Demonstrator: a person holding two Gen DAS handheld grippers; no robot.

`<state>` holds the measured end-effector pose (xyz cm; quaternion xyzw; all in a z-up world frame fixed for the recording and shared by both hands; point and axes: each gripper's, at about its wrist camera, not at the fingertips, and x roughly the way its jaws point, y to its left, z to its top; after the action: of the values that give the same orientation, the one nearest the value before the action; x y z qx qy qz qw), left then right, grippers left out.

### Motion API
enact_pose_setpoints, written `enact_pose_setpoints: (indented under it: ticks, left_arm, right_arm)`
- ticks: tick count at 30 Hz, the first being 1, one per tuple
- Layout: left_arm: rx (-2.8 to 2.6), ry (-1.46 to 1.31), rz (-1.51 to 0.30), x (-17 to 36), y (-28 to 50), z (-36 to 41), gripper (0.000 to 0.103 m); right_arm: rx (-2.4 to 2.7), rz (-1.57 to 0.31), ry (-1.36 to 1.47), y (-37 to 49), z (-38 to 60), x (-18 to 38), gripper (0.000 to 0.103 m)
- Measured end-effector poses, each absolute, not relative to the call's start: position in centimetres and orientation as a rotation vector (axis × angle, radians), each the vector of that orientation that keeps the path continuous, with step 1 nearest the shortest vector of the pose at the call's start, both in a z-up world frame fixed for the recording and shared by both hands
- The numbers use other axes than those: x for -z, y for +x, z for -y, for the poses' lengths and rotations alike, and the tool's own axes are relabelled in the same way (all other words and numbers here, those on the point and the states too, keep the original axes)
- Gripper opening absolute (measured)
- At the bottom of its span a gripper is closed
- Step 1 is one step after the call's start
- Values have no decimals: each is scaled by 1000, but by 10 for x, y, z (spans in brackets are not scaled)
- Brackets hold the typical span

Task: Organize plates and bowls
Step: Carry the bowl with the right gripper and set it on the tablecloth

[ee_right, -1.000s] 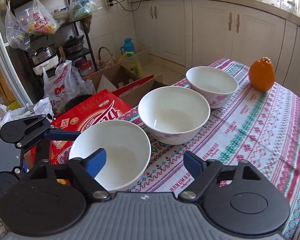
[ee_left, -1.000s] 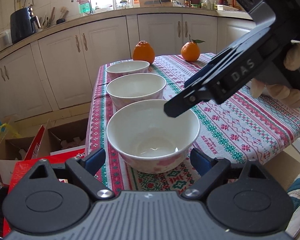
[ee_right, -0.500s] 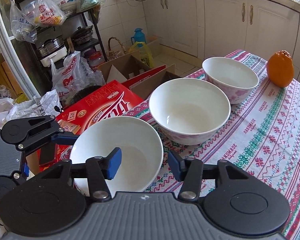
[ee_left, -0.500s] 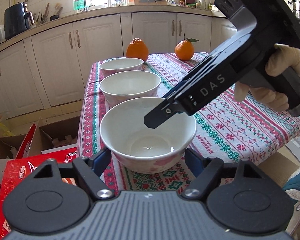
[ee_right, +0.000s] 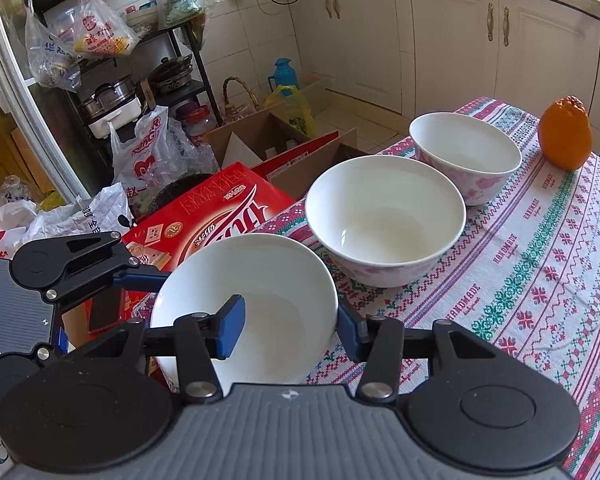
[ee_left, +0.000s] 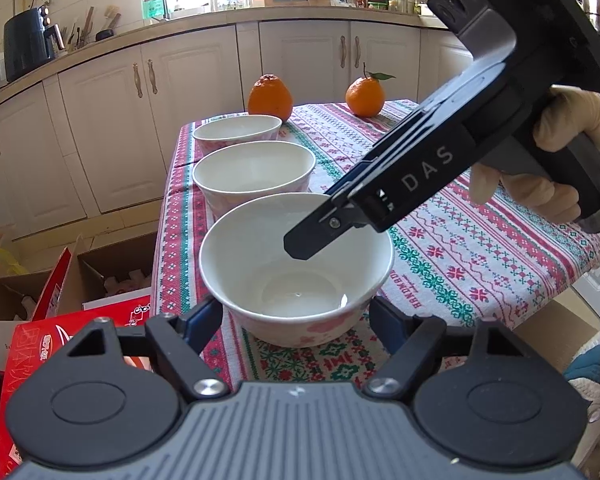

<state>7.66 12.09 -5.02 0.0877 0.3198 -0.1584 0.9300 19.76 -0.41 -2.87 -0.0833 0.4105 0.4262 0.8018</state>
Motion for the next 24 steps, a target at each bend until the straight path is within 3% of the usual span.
enact_pose_setpoints:
  ticks: [24]
  left_arm:
    - [539, 222, -643, 45, 107, -45, 80]
  right_arm:
    - [-701, -834, -48, 189, 109, 18, 55]
